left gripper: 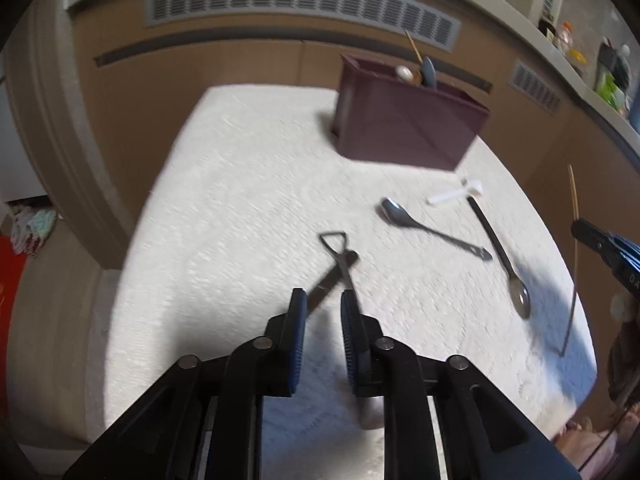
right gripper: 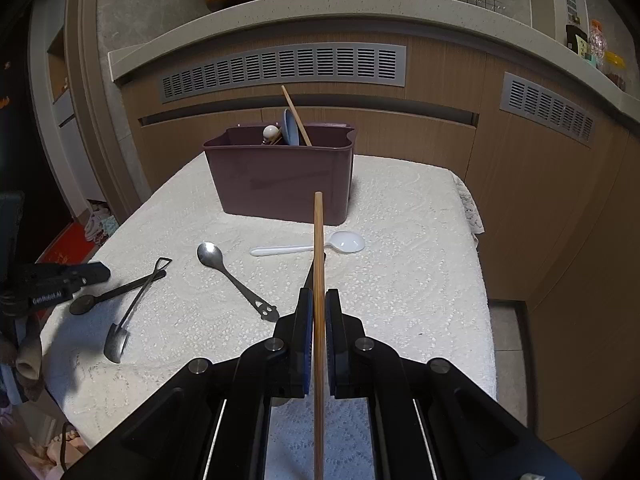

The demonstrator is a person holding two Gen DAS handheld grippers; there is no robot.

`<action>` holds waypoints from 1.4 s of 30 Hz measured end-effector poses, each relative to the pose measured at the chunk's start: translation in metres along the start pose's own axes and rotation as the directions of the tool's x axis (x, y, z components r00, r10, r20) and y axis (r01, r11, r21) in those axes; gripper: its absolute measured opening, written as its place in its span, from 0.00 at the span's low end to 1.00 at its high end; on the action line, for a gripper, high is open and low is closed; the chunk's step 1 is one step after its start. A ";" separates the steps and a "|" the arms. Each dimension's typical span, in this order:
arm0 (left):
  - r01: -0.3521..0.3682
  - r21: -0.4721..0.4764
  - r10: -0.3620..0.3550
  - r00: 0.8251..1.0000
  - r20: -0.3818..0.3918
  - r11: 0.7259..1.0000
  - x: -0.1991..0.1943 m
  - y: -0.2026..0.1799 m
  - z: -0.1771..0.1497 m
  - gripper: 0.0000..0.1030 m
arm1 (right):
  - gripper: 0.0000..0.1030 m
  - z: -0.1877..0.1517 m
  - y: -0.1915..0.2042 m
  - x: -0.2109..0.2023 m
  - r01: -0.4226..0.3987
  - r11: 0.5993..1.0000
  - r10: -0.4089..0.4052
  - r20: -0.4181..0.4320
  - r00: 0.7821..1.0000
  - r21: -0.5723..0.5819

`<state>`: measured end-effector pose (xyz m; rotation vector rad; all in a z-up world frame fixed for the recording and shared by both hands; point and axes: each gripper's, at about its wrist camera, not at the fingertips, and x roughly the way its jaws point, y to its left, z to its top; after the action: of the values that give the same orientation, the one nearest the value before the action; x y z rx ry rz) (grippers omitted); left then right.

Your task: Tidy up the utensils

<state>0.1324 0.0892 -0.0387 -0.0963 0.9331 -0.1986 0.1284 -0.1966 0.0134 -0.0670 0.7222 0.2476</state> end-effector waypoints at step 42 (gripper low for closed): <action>0.124 0.211 -0.115 0.992 -0.053 0.970 0.003 -0.057 0.019 0.38 | 0.05 0.036 -0.012 0.005 -0.039 0.999 0.038 0.062 0.997 0.020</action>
<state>0.1425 0.0325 -0.0205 0.0511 0.9417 -0.4126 0.1580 -0.2018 0.0370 -0.0248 0.6651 0.2774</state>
